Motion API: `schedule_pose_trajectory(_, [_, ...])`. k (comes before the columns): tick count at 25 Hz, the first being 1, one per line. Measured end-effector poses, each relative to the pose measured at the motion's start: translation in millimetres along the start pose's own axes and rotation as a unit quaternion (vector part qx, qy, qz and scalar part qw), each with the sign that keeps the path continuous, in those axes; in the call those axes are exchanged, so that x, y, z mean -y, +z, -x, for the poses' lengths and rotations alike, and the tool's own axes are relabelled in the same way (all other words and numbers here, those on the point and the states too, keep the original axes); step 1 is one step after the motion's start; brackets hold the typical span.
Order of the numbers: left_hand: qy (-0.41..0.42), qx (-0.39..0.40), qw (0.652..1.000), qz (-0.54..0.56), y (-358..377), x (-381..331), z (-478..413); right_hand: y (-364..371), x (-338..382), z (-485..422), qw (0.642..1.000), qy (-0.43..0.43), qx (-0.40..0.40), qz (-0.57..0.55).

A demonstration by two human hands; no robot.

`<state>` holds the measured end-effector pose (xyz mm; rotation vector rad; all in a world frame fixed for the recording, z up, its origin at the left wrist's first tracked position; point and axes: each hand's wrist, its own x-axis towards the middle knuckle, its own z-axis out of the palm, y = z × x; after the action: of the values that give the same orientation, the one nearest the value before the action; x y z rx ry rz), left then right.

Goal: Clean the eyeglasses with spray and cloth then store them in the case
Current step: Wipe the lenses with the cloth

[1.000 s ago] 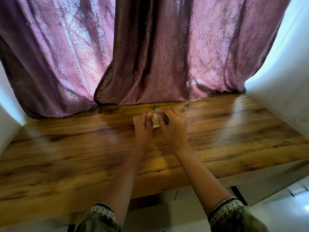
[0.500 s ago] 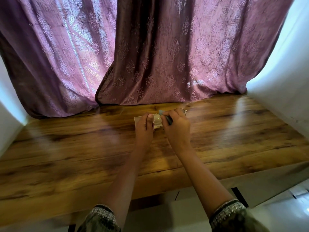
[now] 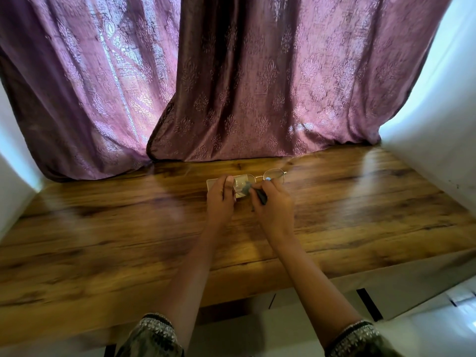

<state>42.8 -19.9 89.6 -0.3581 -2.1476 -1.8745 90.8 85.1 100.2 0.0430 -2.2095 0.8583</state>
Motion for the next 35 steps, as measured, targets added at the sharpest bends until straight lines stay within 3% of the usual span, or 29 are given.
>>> schedule_pose_trajectory(4, [0.011, 0.014, 1.000, 0.019, 1.1, -4.7, 0.8, 4.2, 7.6, -19.0, 1.000, 0.003, -0.022, 0.005])
schedule_pose_trajectory(11, [-0.002, -0.005, 1.000, 0.017, -1.9, 1.6, -2.2, 11.7, 2.9, 4.5, 0.999, -0.025, 0.045, 0.005])
schedule_pose_trajectory(17, [0.012, -0.001, 1.000, 0.000, -1.8, 2.8, -5.1, 10.7, 5.3, -25.4, 1.000, -0.006, -0.014, 0.023])
schedule_pose_trajectory(24, [-0.001, -0.020, 1.000, 0.016, -4.0, 5.4, -9.6, 16.3, 6.9, 5.0, 0.996, -0.067, 0.063, -0.001])
schedule_pose_trajectory(31, [-0.001, -0.006, 1.000, 0.009, -2.0, 8.0, -10.2, 7.8, 2.1, -22.4, 1.000, -0.013, 0.002, 0.017])
schedule_pose_trajectory(35, [0.007, -0.015, 1.000, 0.008, -2.8, 6.1, -10.0, 17.4, 10.9, -10.2, 0.998, -0.042, 0.042, -0.022])
